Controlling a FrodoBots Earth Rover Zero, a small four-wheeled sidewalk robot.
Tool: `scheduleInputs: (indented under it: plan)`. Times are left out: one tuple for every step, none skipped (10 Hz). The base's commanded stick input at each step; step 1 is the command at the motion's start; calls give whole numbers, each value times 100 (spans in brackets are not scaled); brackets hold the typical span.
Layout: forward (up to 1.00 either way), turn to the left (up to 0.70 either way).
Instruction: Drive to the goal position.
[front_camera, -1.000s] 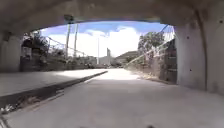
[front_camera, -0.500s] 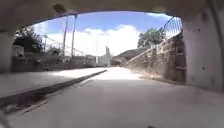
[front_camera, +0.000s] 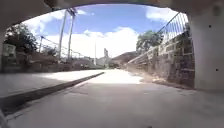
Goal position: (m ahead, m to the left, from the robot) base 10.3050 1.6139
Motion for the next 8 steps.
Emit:
scheduleInputs:
  plan:
    - [100, 0]
    - [100, 0]
    - [100, 0]
    - [100, 0]
    - [100, 0]
    - [100, 0]
    - [100, 0]
    - [100, 0]
